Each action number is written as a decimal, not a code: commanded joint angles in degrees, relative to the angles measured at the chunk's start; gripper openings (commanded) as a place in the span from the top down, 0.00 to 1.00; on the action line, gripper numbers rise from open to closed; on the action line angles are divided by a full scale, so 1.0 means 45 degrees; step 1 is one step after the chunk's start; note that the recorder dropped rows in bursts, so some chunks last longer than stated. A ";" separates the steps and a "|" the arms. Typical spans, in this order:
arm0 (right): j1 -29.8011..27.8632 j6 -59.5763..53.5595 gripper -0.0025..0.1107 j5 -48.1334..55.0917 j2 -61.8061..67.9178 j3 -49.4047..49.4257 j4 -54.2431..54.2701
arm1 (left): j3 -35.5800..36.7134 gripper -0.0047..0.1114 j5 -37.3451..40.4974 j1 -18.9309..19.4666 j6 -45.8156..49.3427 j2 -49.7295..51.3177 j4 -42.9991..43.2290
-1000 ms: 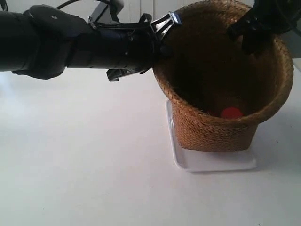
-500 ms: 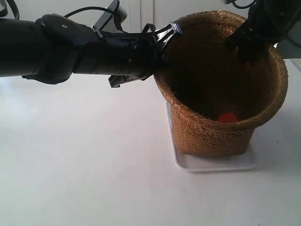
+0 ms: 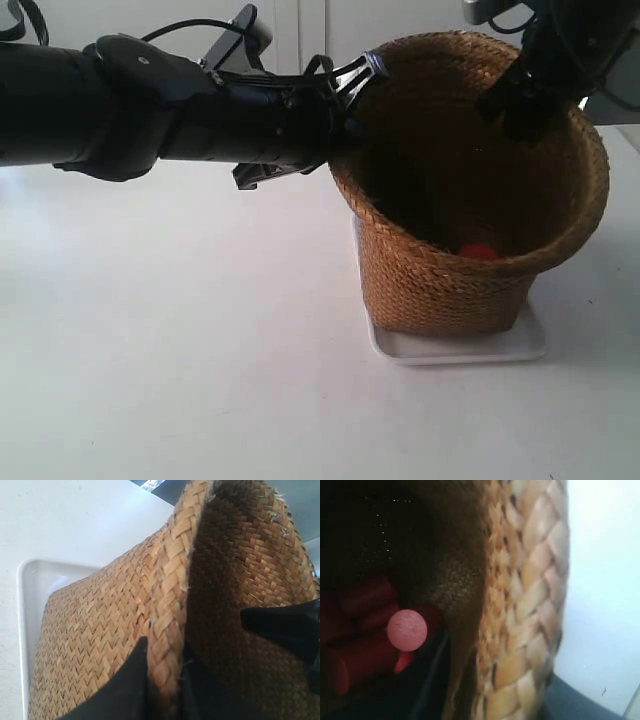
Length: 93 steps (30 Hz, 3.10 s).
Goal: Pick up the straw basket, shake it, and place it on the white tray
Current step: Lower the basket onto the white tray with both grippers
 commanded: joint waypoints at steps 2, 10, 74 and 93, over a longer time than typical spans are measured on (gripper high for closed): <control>0.0073 -0.0049 0.98 -0.0442 0.0086 -0.0077 0.0152 | -0.0311 0.96 0.0390 -0.0210 -0.0283 -0.0243 -0.0607; 0.0073 -0.0049 0.98 -0.0337 0.0086 -0.0077 -0.0210 | -0.0311 0.96 0.0297 -0.0210 -0.0283 -0.0244 -0.0607; 0.0073 0.0954 0.60 -0.0980 0.0027 -0.0077 -0.1434 | -0.0311 0.67 0.0434 -0.0210 -0.0151 0.0031 -0.0133; 0.0073 0.1707 0.39 -0.1349 0.0027 -0.0077 -0.1434 | -0.0311 0.48 0.0402 -0.0210 0.0471 0.0031 -0.0133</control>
